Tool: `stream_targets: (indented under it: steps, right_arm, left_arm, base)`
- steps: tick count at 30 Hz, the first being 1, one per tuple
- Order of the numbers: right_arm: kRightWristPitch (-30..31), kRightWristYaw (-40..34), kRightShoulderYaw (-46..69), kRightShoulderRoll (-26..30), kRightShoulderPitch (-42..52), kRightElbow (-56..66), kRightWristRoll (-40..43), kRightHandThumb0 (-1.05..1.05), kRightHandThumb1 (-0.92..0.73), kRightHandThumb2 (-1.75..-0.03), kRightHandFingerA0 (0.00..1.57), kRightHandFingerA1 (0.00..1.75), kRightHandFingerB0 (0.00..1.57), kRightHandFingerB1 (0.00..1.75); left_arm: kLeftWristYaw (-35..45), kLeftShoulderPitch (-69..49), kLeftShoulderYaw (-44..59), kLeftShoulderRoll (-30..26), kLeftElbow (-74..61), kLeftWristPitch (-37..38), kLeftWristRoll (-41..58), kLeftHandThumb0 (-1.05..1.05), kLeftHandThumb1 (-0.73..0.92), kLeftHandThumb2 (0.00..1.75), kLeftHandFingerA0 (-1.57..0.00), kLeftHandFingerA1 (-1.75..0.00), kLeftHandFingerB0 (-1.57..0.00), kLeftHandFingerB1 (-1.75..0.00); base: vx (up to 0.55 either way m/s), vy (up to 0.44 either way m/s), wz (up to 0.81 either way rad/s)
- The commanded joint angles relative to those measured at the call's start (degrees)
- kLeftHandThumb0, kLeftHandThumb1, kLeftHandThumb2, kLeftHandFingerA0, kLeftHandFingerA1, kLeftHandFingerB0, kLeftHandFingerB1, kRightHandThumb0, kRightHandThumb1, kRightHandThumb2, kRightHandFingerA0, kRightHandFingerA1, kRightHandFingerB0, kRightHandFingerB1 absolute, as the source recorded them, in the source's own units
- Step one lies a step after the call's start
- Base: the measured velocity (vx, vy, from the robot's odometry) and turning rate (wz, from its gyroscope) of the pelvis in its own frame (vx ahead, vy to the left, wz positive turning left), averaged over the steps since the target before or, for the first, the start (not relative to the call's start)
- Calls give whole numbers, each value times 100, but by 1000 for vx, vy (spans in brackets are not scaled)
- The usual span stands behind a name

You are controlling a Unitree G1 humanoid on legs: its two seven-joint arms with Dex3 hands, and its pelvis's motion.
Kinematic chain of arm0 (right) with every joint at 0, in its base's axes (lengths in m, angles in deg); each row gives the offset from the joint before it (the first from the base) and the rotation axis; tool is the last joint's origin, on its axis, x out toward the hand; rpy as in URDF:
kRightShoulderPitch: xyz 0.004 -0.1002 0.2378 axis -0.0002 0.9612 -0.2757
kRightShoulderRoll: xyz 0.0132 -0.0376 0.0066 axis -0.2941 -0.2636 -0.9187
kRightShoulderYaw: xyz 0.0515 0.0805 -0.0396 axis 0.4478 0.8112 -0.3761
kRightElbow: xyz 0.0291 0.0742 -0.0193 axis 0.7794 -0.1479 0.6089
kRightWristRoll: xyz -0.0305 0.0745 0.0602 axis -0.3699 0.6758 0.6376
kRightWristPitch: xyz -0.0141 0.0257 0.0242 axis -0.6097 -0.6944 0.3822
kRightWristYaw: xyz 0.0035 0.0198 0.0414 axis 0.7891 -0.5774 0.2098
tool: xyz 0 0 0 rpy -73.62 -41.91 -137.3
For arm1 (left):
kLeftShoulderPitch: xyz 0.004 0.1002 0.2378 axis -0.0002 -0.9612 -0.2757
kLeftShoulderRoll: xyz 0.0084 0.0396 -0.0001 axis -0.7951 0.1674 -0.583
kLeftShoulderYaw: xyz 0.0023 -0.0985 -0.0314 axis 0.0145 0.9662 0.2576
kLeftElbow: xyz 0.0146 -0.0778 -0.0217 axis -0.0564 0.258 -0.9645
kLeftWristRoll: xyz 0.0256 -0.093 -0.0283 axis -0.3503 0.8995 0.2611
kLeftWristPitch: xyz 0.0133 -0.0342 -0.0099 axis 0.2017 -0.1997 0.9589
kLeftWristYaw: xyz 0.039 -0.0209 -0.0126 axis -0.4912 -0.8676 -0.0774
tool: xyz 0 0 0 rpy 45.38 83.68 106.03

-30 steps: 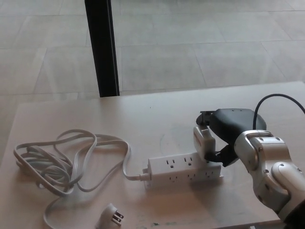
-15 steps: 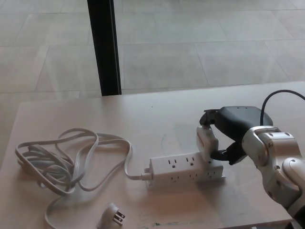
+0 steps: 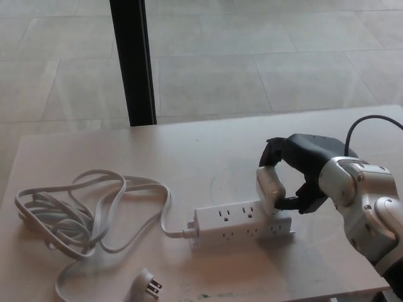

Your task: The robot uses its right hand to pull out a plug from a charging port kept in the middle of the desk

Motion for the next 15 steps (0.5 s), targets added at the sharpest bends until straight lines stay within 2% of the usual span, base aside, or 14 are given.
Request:
stream_targets:
  steps: [1, 2, 3, 4, 6, 7, 8, 9, 12, 13, 14, 15]
  right_arm:
    - [67, 434, 82, -244, 49, 144, 456, -38, -56, -86, 84, 175, 75, 107]
    - [25, 367, 57, -210, 158, 246, 381, -36, -57, -82, 104, 175, 80, 126]
    - [-50, 321, 86, -196, 192, 198, 412, -46, -49, -99, 111, 131, 95, 118]
    - [-65, 277, 103, -191, 215, 210, 409, -46, -49, -98, 112, 132, 94, 116]
    - [-68, 276, 111, -193, 223, 219, 404, -46, -49, -98, 112, 132, 94, 116]
    - [-21, 235, 115, -204, 223, 237, 367, -36, -61, -75, 84, 175, 80, 116]
    - [-45, 169, 121, -203, 214, 214, 339, -35, -61, -74, 86, 175, 76, 87]
    - [-14, 117, 130, -199, 201, 243, 290, -34, -62, -73, 89, 171, 72, 77]
    - [-30, 53, 124, -178, 138, 226, 232, -34, -62, -74, 91, 175, 73, 73]
    - [21, 59, 202, -167, 93, 255, 275, -33, -56, -94, 111, 175, 72, 144]
    - [31, 53, 233, -152, 75, 267, 280, -33, -53, -97, 91, 175, 77, 150]
    - [46, 45, 278, -130, 47, 284, 288, -33, -53, -97, 91, 175, 77, 150]
  left_arm:
    - [49, 30, 53, -80, 19, 24, 58, -83, 92, 76, -75, -53, -63, -43]
    - [66, -8, 56, -97, -9, 38, 53, -88, 79, 93, -72, -57, -58, -48]
    - [69, -20, 51, -99, -15, 66, 41, -82, 92, 77, -75, -52, -63, -42]
    - [59, -16, 52, -94, -17, 62, 39, -89, 79, 94, -72, -58, -58, -48]
    - [59, -16, 53, -93, -18, 61, 38, -89, 79, 94, -72, -58, -58, -48]
    - [38, -13, 38, -96, -9, 69, 17, -82, 92, 77, -74, -52, -63, -42]
    - [23, -18, 29, -96, -20, 76, 5, -83, 92, 77, -74, -52, -62, -41]
    - [15, -35, 26, -92, -37, 112, 0, -82, 92, 78, -74, -52, -63, -42]
    - [26, -25, 47, -91, -44, 123, 22, -83, 92, 78, -74, -52, -62, -42]
    - [67, -5, 85, -95, -37, 53, 71, -90, 79, 94, -71, -57, -58, -48]
    - [71, -3, 101, -90, -38, 56, 85, -90, 79, 93, -74, -59, -58, -48]
    - [77, 0, 125, -82, -37, 60, 107, -90, 79, 93, -74, -59, -58, -48]
  base:
    - [0, 0, 0]
    - [0, 0, 0]
    - [0, 0, 0]
    - [0, 0, 0]
    - [0, 0, 0]
    - [0, 0, 0]
    - [0, 0, 0]
    - [0, 0, 0]
    - [0, 0, 0]
    - [0, 0, 0]
    - [0, 0, 0]
    - [0, 0, 0]
